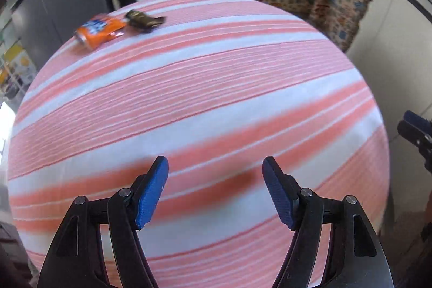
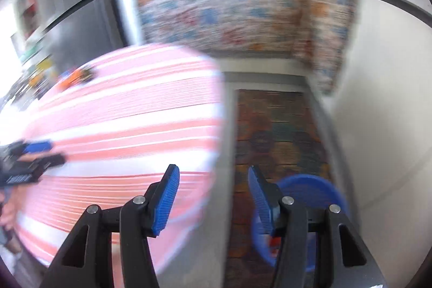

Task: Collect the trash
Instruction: 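Return both open tools to the table toward the orange can and gold wrapper, then grasp the orange drink can with the left tool while the right tool grasps the gold wrapper, then carry the can and gold wrapper to the wastebasket and open both tools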

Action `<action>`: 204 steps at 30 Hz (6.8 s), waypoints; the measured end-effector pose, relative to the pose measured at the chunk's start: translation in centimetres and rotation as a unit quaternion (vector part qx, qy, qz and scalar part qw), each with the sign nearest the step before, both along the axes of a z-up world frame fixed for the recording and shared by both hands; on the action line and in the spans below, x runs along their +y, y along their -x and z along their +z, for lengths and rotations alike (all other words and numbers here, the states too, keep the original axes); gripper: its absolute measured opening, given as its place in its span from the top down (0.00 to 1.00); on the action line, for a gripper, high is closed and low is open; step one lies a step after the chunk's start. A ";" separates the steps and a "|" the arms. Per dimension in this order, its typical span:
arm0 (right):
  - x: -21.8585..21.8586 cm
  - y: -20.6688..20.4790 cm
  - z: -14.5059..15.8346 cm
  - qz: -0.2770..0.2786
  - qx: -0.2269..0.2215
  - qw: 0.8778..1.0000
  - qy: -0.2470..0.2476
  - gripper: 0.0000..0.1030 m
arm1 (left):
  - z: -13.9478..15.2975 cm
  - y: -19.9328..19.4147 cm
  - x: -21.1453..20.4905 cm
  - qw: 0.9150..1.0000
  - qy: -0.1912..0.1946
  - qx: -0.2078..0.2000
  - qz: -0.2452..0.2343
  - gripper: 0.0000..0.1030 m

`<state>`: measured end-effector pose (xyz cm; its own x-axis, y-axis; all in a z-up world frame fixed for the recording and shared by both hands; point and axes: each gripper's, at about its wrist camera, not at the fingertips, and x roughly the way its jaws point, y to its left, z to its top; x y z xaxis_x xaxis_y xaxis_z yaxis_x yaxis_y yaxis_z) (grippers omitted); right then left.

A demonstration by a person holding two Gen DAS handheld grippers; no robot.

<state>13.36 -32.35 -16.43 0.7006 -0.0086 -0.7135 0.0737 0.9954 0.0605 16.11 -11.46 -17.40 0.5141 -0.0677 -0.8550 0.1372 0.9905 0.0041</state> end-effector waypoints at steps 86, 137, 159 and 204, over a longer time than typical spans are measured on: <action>22.7 -27.8 1.5 0.219 0.096 0.971 0.026 0.76 | 1.0 -10.9 14.9 0.986 0.134 0.009 -0.103 0.39; 5.4 -1.5 2.8 0.105 -0.009 0.990 -0.095 0.75 | 6.3 -0.2 1.0 0.985 0.130 -0.083 -0.076 0.37; -2.7 -0.4 4.5 0.047 0.018 0.993 -0.110 0.75 | 7.2 0.3 -8.6 0.979 0.137 -0.082 -0.124 0.38; -18.5 5.5 3.0 -0.079 0.024 0.983 -0.163 0.75 | 8.3 2.0 -27.1 0.944 0.175 -0.058 -0.274 0.41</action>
